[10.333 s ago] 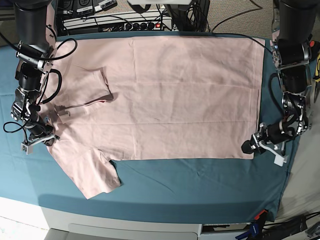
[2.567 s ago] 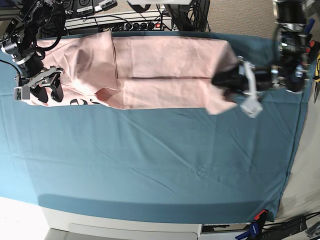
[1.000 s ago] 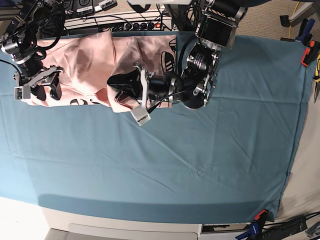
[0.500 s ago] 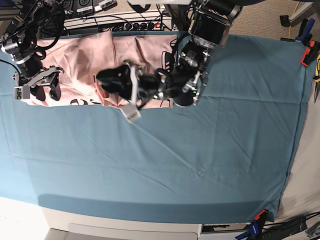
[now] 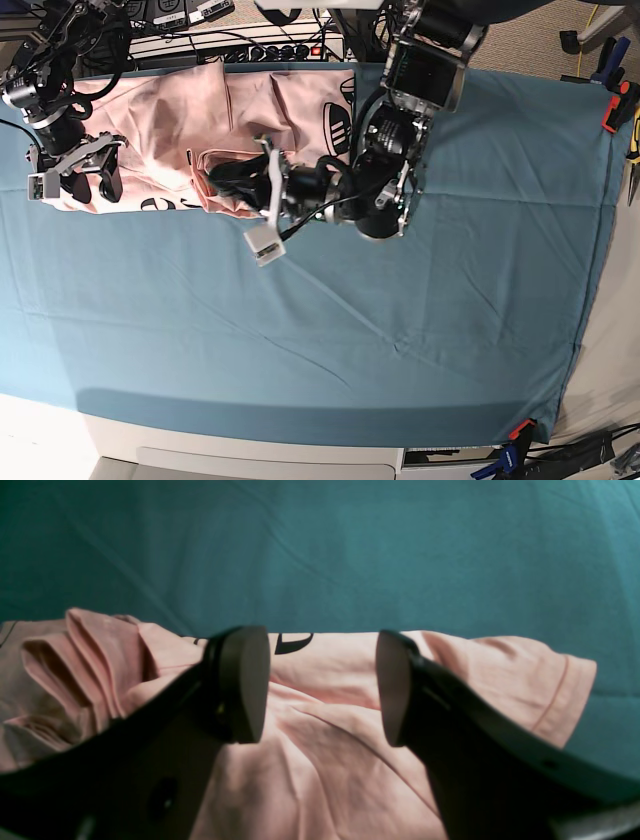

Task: Fold the T-shirt properly
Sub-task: 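Grasp the folded shirt's end with the left gripper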

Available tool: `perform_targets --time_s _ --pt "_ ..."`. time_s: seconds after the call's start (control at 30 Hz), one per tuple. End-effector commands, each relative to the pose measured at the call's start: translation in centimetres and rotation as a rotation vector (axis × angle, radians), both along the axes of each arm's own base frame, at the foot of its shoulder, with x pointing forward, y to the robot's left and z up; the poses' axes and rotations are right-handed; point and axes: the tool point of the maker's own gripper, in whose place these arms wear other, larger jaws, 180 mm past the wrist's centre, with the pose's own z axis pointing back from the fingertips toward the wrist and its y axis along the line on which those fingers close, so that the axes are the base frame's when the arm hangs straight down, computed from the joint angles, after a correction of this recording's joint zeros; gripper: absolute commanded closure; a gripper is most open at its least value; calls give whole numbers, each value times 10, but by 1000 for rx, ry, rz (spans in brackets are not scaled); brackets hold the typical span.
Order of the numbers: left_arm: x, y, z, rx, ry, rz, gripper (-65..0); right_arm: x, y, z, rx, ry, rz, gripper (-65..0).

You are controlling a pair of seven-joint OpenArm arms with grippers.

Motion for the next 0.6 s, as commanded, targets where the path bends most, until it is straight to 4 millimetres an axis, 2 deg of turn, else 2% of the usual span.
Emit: perform_targets --time_s 0.0,0.17,0.27,0.57 --pt "8 0 9 -16 -41 18 0 6 -1 16 -6 -59 10 -339" --pt "12 16 -27 109 -28 110 0 7 -1 17 -6 -67 9 -339" --pt "10 22 -39 148 -39 127 0 7 -1 17 -6 -68 9 -339" --pt "7 19 -45 183 -66 112 0 8 -1 18 -5 -75 9 -339"
